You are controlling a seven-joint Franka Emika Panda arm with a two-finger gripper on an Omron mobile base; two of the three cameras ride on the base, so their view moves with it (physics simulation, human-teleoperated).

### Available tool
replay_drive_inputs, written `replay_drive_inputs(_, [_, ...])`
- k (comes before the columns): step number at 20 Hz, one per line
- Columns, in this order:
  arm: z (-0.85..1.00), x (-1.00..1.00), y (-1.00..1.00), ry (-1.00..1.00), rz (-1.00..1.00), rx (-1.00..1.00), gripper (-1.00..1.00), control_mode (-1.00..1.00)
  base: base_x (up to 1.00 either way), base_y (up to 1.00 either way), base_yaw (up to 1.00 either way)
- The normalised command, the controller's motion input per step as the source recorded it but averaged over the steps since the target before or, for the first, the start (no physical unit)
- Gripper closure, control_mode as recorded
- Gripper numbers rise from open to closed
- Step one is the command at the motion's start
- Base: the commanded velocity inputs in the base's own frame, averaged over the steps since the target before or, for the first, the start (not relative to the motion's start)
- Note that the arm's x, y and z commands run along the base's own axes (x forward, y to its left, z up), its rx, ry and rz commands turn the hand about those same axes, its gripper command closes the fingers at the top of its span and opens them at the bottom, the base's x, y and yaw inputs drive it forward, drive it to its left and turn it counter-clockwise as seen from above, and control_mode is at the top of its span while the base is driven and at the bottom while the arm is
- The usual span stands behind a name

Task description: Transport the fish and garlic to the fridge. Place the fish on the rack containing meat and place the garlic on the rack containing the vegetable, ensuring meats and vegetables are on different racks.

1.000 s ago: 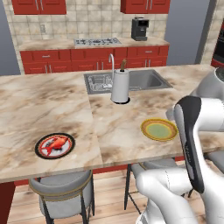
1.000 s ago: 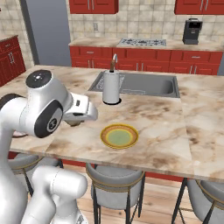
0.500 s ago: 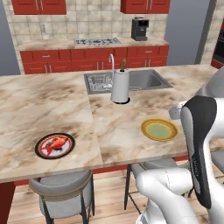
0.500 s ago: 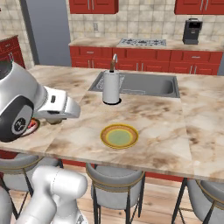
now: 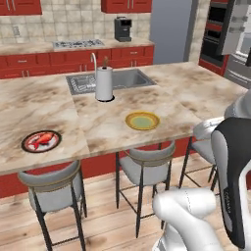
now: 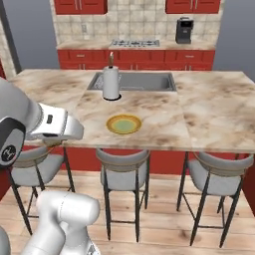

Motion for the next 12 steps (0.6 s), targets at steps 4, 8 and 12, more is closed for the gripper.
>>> replay_drive_inputs(4, [0.00,0.00,0.00,0.00,0.00,0.00,1.00,1.00,-0.56,-0.97,-0.17])
replay_drive_inputs(8, [0.00,0.00,0.00,0.00,0.00,0.00,1.00,1.00,-0.18,-1.00,-0.08])
replay_drive_inputs(12, [0.00,0.00,0.00,0.00,0.00,0.00,1.00,1.00,0.00,-1.00,0.00])
